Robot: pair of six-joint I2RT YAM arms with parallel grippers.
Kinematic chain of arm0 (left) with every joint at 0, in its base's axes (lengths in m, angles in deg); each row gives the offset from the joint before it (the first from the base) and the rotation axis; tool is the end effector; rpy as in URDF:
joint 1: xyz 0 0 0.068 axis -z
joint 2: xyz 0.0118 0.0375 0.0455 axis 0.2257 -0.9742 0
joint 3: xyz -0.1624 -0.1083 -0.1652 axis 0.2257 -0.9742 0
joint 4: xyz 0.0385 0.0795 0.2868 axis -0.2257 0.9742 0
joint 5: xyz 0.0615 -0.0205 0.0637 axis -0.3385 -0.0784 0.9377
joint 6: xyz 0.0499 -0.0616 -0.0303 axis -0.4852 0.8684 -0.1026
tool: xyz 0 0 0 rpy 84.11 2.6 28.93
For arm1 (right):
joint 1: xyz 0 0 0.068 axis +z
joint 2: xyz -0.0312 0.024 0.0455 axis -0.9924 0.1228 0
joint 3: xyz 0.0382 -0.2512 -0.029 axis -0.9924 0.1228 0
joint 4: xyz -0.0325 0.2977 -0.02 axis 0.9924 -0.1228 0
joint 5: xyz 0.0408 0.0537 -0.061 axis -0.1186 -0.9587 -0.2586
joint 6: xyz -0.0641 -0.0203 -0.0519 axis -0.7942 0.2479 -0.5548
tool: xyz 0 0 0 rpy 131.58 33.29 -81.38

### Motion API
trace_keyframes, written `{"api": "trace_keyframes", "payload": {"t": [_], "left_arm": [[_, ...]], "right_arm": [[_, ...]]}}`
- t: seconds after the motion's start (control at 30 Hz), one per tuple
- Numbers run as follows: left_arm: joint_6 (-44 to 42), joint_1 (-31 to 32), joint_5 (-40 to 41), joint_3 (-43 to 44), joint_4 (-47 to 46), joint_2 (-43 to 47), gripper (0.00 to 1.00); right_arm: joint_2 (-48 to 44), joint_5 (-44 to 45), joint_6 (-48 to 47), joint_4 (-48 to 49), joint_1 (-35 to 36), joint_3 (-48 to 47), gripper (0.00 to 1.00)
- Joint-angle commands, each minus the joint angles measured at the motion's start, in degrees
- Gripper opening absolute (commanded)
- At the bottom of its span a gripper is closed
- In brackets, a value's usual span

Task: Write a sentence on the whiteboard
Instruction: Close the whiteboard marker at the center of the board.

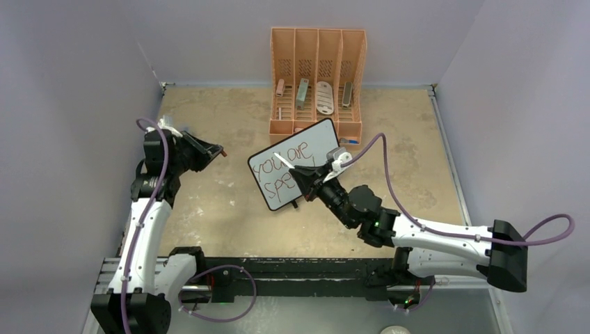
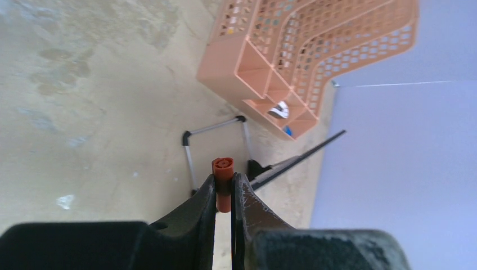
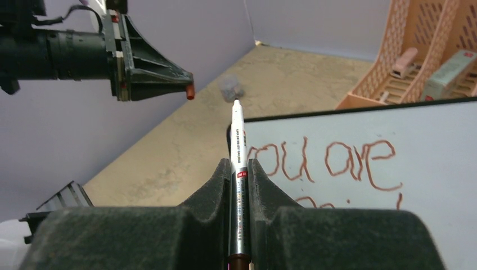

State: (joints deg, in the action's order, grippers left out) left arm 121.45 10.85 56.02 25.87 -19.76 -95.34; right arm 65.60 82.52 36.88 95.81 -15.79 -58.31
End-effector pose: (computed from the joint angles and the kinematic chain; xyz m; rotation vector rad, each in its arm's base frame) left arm 0.2878 -0.0106 0.2881 -0.8469 2.0015 -0.8372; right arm 0.1542 0.2773 0.3003 -0.2318 1.3965 0.8598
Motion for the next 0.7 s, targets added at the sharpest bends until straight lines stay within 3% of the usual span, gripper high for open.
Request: {"api": "trace_keyframes", "payload": {"t": [0.0,0.3,0.67], "left_arm": [[9.8,-0.2,-6.3,-1.1,-6.9,3.4,0.00],[15.0,0.6,-15.7,1.2,-16.9,2.8,0.00],[18.0,7.6,-11.8,-0.1,-24.4,4.7,0.00]], "right_arm": [[2.4,-1.1,-3.8,16.1,1.4,0.7,0.00],[10.3,-2.0,-8.4,33.1,2.8,1.0,0.00],[15.8,-1.3,-11.0,40.7,3.4,-0.3,0.00]]}}
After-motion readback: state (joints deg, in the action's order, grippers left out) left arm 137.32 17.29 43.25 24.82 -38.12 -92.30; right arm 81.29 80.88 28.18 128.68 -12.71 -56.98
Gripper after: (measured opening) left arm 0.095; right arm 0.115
